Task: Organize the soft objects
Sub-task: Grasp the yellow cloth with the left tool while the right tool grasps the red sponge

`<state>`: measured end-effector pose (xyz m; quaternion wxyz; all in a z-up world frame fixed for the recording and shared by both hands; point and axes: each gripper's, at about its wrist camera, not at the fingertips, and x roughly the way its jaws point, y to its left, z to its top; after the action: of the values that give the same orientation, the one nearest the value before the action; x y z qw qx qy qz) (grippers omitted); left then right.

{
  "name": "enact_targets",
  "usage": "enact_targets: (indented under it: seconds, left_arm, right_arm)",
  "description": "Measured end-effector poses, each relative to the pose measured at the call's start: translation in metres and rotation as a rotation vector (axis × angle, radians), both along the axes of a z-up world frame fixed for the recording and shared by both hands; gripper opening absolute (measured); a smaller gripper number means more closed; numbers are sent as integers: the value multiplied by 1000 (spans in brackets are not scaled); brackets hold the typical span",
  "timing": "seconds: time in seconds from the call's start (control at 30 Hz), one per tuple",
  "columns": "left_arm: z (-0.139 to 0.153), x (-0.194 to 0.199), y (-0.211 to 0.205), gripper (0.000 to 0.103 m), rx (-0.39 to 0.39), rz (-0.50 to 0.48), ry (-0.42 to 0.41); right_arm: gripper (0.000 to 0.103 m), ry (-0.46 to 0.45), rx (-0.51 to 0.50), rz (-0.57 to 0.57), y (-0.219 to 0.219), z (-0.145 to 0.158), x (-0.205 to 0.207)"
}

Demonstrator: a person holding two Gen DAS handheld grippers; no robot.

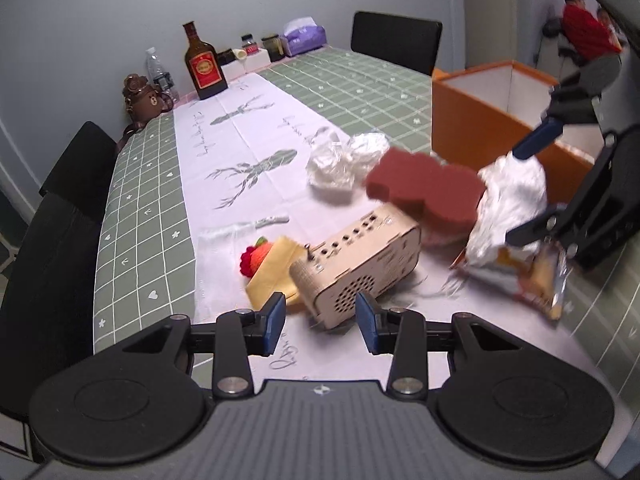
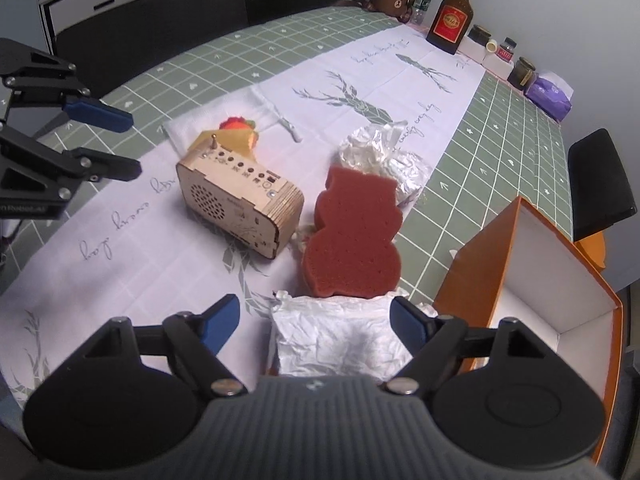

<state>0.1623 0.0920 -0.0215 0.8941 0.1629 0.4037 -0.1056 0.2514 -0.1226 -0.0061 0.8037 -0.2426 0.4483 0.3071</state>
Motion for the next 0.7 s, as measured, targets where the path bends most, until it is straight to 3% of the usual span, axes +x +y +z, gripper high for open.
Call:
enact_targets:
  seconds: [0.23, 0.4, 0.7]
  left_arm:
    - [-23, 35, 24, 47, 155, -56, 58]
    - [-43, 61, 36, 47, 172, -104, 94]
    - [-70, 86, 34, 48, 222, -242, 149]
  right_arm:
    - [81, 33, -16, -34, 11, -3, 35]
    - [88, 90, -29, -53, 20, -15, 60]
    - [89, 176, -70, -46, 28, -41, 85]
